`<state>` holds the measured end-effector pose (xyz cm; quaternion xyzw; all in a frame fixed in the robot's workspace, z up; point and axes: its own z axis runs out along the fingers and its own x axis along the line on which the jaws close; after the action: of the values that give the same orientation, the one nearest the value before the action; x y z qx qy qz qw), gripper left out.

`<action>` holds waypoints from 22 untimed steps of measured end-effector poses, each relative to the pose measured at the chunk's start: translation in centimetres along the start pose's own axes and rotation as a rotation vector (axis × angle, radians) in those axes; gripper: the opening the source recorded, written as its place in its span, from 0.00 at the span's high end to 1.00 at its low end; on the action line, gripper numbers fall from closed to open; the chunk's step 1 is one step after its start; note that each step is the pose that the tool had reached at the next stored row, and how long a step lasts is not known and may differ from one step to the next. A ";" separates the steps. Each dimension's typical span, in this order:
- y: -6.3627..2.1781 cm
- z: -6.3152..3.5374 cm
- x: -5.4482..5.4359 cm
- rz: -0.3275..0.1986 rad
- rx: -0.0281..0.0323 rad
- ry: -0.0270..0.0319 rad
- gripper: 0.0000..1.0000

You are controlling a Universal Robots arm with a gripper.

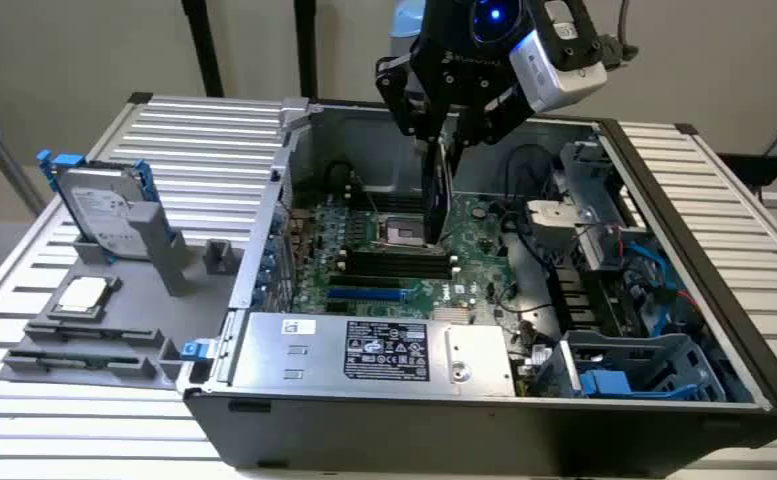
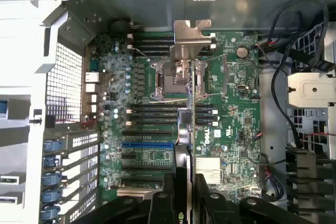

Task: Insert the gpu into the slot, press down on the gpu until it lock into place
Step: 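Insert the gpu into the slot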

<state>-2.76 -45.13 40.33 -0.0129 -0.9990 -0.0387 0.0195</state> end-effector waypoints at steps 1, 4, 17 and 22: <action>0.00 0.00 0.0 0.000 0.0001 0.0000 0.74; 0.00 0.00 0.0 0.000 0.0001 0.0000 0.74; 0.01 0.05 0.0 -0.098 0.0044 0.0034 0.74; 0.01 0.08 0.0 -0.188 0.0079 0.0104 0.74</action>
<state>-2.81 -45.11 40.26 0.0812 -0.9958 -0.0365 0.0210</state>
